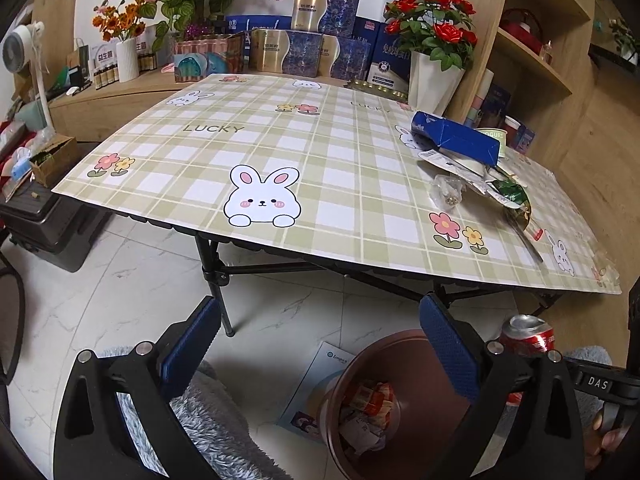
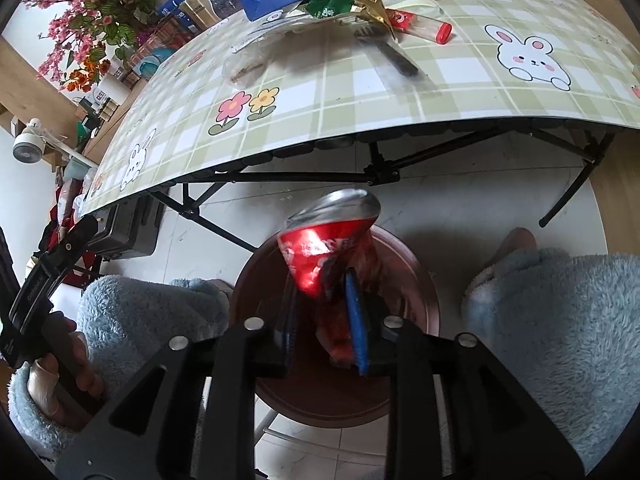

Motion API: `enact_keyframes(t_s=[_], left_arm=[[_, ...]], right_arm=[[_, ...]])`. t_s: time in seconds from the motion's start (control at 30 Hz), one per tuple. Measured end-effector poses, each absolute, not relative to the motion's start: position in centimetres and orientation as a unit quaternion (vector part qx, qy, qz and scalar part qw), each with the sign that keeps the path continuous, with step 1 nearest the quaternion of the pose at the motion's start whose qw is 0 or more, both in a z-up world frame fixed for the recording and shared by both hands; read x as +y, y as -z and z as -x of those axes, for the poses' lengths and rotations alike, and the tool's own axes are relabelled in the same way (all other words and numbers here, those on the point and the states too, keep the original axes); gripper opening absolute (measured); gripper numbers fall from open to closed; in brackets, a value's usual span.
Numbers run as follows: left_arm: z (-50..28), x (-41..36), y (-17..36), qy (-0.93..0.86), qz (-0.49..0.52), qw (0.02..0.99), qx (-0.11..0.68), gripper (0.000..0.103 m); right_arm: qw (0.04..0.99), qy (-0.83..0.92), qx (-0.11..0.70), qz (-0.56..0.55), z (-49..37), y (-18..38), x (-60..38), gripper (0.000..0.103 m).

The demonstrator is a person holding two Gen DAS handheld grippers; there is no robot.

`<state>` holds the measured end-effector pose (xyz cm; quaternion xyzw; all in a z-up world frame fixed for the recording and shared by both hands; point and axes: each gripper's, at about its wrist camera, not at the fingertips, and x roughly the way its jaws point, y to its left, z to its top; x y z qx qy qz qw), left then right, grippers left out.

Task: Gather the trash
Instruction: 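Lower the right tool into the bin and release the red can, then move both tools back over the table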

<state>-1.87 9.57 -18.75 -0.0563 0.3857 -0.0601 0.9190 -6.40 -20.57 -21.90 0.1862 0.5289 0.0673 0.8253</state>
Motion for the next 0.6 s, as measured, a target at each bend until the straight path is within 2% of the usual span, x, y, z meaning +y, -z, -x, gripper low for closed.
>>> enact_keyframes(t_s=[0.27, 0.5, 0.6], left_arm=[[1.8, 9.3, 18.9, 0.060, 0.048, 0.918, 0.389, 0.097], [1.8, 9.3, 19.0, 0.059, 0.047, 0.918, 0.389, 0.097], [1.8, 9.4, 18.9, 0.059, 0.049, 0.919, 0.386, 0.097]], right_arm=[[0.831, -0.057, 0.523, -0.181, 6.4, 21.6, -20.7, 0.045], [0.848, -0.036, 0.503, -0.163, 6.4, 20.8, -20.8, 0.088], [0.858, -0.026, 0.491, -0.147, 6.4, 20.4, -20.6, 0.092]])
